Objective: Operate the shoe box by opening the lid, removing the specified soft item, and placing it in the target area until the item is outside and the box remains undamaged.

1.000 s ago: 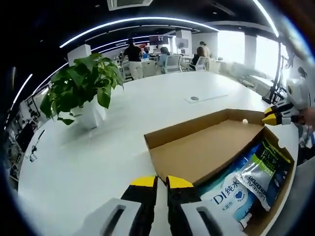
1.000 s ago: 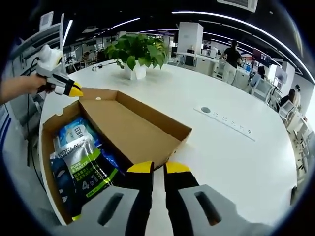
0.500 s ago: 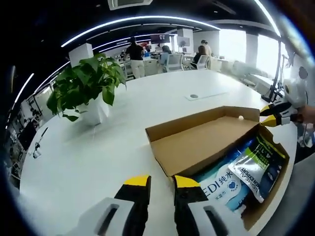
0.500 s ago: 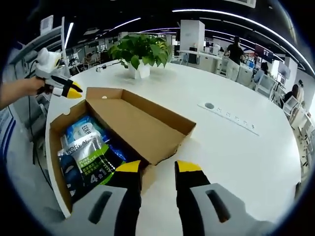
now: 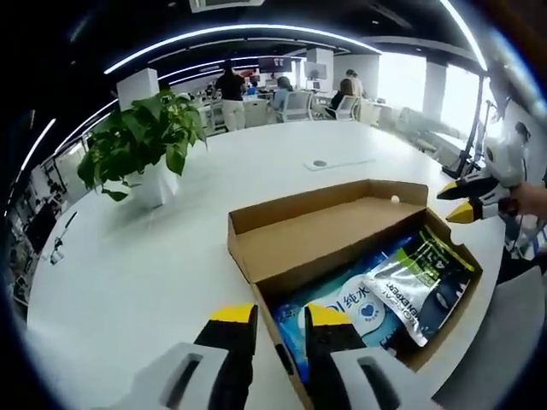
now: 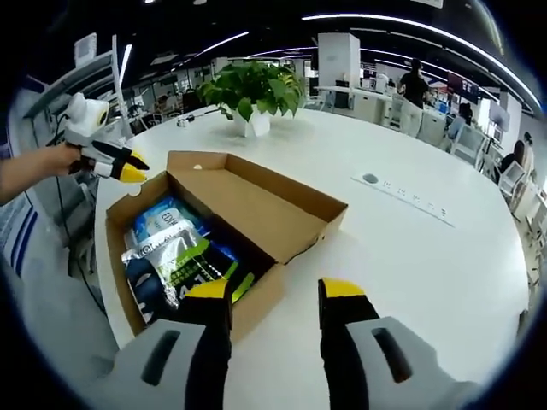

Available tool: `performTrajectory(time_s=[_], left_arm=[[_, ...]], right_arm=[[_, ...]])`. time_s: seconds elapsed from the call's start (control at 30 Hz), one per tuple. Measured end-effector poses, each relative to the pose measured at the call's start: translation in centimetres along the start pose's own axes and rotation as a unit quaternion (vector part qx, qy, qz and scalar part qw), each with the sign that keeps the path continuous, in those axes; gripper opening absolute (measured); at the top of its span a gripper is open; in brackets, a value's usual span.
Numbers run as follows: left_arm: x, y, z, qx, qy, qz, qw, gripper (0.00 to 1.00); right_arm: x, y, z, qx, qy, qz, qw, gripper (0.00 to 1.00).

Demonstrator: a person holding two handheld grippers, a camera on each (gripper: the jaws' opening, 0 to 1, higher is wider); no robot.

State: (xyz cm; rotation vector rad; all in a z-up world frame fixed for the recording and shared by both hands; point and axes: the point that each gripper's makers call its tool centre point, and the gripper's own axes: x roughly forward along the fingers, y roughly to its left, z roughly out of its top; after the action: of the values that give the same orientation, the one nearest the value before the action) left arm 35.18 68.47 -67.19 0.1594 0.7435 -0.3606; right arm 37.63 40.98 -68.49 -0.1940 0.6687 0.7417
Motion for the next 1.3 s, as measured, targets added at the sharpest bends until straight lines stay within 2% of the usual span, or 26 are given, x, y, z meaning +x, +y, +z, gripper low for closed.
performTrajectory(time_s=[0.23,0.53,0.73,1.0,1.23,1.3], left_arm=[[-0.6,-2.5,-0.3,-0.017,0.001,-0.033,0.9993,0.24],[-0.1,-6.3,-3.0,-0.012,0.040,-0.085,0.9955,0.25],[0.2,-8.0,-3.8,-0.024,0.049,-0.109,0.9925,0.25],[0.8,-10.3,-4.1,-0.049,0.061,-0.155,0.9848,0.26],[1.5,-11.4,-4.5,-0.074,0.075,-0.178,0.9782,0.26],[1.6,-12.0,-4.6,-0.096,0.081,-0.191,0.9735,0.25]], right_arm=[[-1.3,1.6,-0.4,0.003,-0.002,0.030,0.9995,0.45],[-2.5,3.1,-1.4,-0.005,0.001,0.047,0.9989,0.50],[-2.9,3.7,-1.8,0.000,-0.002,0.053,0.9986,0.53],[-3.3,4.8,-2.1,-0.006,-0.007,0.057,0.9984,0.54],[-3.4,5.4,-2.6,-0.016,-0.004,0.060,0.9980,0.55],[-3.4,5.6,-2.6,-0.016,-0.005,0.062,0.9980,0.55]])
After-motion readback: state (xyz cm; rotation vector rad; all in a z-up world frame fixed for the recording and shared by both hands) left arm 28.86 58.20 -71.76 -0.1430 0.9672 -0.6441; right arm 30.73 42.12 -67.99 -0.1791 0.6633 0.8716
